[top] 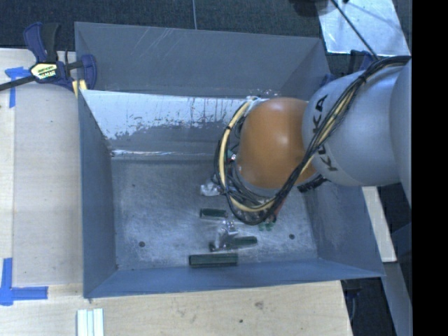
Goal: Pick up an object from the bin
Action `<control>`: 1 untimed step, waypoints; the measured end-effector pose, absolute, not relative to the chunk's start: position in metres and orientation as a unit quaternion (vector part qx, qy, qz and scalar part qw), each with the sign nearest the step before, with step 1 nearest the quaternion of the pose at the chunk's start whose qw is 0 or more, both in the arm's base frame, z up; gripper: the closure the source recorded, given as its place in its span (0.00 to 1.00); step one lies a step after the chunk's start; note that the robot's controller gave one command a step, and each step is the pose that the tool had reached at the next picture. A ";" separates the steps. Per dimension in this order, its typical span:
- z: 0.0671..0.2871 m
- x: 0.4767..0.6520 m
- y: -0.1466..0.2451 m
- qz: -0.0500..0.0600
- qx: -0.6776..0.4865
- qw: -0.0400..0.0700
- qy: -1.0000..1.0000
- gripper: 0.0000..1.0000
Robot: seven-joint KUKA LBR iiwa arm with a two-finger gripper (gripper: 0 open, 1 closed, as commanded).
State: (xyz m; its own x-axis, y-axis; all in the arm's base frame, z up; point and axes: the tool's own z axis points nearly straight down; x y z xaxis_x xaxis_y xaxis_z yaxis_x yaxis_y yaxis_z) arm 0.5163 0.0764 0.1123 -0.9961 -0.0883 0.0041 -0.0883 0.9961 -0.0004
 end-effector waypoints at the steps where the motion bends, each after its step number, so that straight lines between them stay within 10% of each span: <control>1: 0.078 0.542 0.076 -0.002 -0.005 -0.014 -1.000 1.00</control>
Offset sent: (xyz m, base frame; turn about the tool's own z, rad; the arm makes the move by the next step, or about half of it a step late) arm 0.0000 0.0000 0.0000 0.0000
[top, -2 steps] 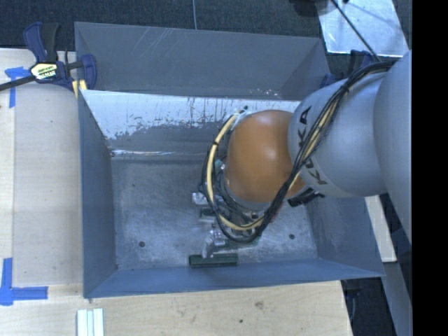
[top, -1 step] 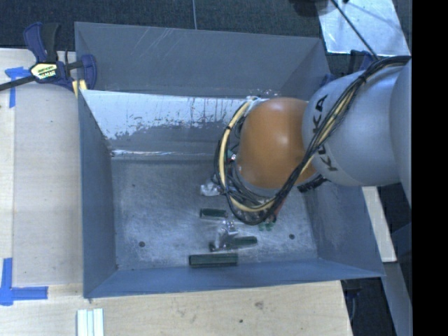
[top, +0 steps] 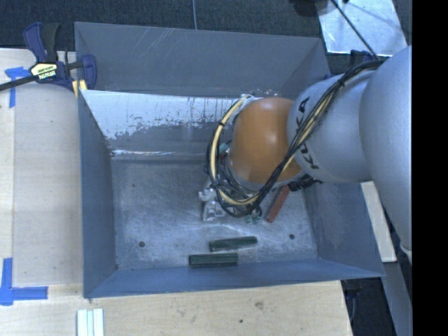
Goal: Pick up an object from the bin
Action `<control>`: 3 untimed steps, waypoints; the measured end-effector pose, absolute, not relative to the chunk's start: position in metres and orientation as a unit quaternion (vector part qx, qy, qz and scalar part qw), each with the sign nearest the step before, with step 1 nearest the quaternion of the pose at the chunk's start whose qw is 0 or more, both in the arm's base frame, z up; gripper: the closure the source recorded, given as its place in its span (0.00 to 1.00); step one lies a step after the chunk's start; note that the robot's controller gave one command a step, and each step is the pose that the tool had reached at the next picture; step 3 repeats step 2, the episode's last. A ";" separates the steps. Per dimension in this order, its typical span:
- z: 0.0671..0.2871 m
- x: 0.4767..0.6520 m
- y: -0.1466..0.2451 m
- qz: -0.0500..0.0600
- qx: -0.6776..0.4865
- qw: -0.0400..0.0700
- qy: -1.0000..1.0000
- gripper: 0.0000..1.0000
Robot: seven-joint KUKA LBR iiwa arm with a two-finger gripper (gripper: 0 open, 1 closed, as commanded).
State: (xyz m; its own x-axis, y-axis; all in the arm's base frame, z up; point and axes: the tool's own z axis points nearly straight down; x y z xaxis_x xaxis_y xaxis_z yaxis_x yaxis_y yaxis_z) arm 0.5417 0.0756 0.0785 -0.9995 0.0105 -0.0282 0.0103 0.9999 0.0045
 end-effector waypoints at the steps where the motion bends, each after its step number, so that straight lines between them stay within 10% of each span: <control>1: 0.078 0.542 0.076 0.002 0.005 0.014 1.000 1.00; 2: 0.221 0.518 0.050 0.000 0.003 0.002 1.000 1.00; 3: 0.221 0.518 0.050 0.000 0.003 0.002 1.000 1.00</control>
Offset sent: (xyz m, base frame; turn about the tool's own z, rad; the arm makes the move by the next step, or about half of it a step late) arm -0.0247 -0.0251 0.1416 -0.0054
